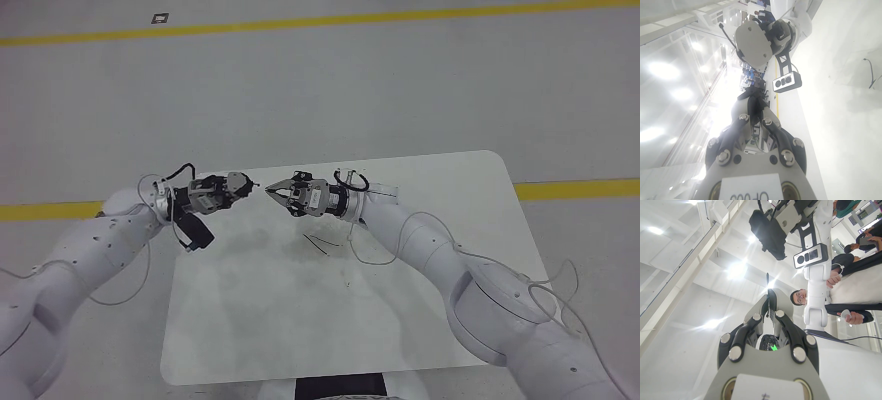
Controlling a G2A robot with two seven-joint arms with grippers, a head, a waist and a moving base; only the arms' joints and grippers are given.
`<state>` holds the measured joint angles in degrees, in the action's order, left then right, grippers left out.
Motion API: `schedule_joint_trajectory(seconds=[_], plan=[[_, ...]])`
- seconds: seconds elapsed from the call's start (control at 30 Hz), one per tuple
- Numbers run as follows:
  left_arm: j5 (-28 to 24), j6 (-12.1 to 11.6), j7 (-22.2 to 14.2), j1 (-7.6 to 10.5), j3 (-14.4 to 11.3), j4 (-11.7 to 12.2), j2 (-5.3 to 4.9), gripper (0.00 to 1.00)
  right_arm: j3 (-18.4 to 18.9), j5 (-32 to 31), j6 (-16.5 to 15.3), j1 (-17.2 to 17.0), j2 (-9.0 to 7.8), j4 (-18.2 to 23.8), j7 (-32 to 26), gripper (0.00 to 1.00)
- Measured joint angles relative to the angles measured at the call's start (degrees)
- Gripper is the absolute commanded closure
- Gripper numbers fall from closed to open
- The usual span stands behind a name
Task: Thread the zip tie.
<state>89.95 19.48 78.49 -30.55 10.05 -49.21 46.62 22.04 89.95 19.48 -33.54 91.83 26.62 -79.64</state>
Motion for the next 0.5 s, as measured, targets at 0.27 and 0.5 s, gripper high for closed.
schedule_joint_trajectory(seconds=[0.27,0.5], plan=[[0.0,0.0,0.2,-1.09,0.8,0.7,0.36,1.0,0.0,0.0,0.0,0.0,0.0,0.0,0.0,1.0],[0.0,0.0,1.2,0.29,-0.3,1.7,1.06,1.0,0.0,0.0,0.0,0.0,0.0,0.0,0.0,1.0]])
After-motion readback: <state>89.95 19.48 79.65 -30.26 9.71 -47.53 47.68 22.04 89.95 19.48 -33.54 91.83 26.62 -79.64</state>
